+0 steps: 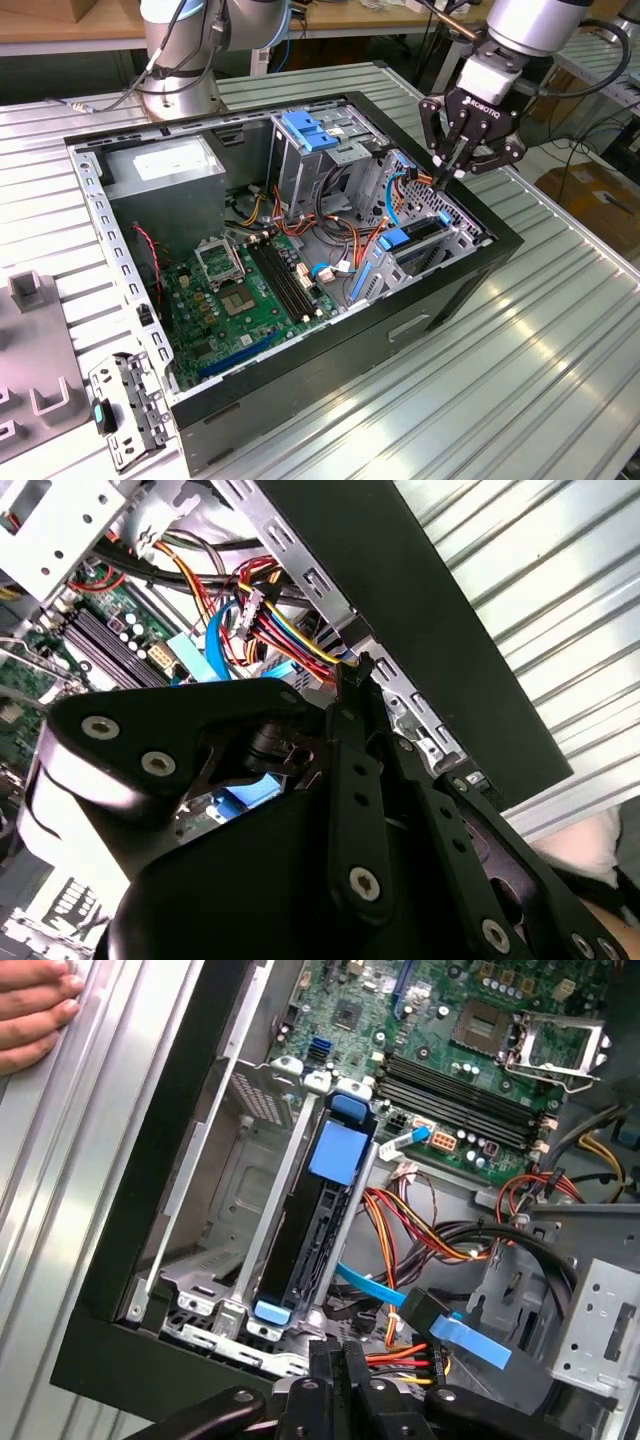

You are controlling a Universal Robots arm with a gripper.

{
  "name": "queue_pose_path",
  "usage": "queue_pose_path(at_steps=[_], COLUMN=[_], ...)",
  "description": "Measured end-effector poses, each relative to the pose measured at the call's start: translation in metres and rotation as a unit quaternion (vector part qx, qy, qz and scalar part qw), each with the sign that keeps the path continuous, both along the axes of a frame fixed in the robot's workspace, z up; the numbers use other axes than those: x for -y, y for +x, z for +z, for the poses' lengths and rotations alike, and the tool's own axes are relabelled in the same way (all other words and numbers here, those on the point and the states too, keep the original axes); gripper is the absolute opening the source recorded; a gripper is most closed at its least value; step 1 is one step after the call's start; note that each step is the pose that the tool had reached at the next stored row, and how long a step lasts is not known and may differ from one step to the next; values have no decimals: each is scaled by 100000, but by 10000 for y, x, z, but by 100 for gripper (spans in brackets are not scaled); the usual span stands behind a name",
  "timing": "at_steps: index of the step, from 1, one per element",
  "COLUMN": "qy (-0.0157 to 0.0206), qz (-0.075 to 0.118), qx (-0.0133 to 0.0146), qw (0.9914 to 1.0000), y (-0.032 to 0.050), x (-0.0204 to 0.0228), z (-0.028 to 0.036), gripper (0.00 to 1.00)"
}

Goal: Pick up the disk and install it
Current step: 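Insert the first disk wire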

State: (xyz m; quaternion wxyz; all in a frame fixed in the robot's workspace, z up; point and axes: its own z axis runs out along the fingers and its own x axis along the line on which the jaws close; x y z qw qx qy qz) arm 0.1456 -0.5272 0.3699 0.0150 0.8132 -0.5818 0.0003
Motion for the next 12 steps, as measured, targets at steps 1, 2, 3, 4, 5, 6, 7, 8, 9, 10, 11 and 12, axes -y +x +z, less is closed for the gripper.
queue_pose_path(at_steps=[1, 2, 3, 4, 5, 6, 7, 8, 9, 10, 11, 12], qy=[7, 4, 7, 10, 10, 17, 47, 59, 77, 94, 103, 111], qz=[-1313, -3115, -3880, -4783, -5603, -5979, -6092, -6161, -6228, -6299, -6383, -6487], qx=[1, 1, 1, 0, 1, 1, -2, -3, -7, -8, -6, -7], qw=[99991, 99951, 99925, 99886, 99843, 99821, 99814, 99810, 99806, 99801, 99796, 99789], y=[0, 0, 0, 0, 1, -3, -13, -25, -38, -51, -63, -73], x=[0, 0, 0, 0, 0, 0, -1, -1, 0, 0, 1, 1], z=[-2, -4, -6, -7, -8, -9, -10, -8, -8, -9, -9, -10], gripper=[16, 16, 16, 16, 16, 16, 16, 16, 16, 16, 16, 16])
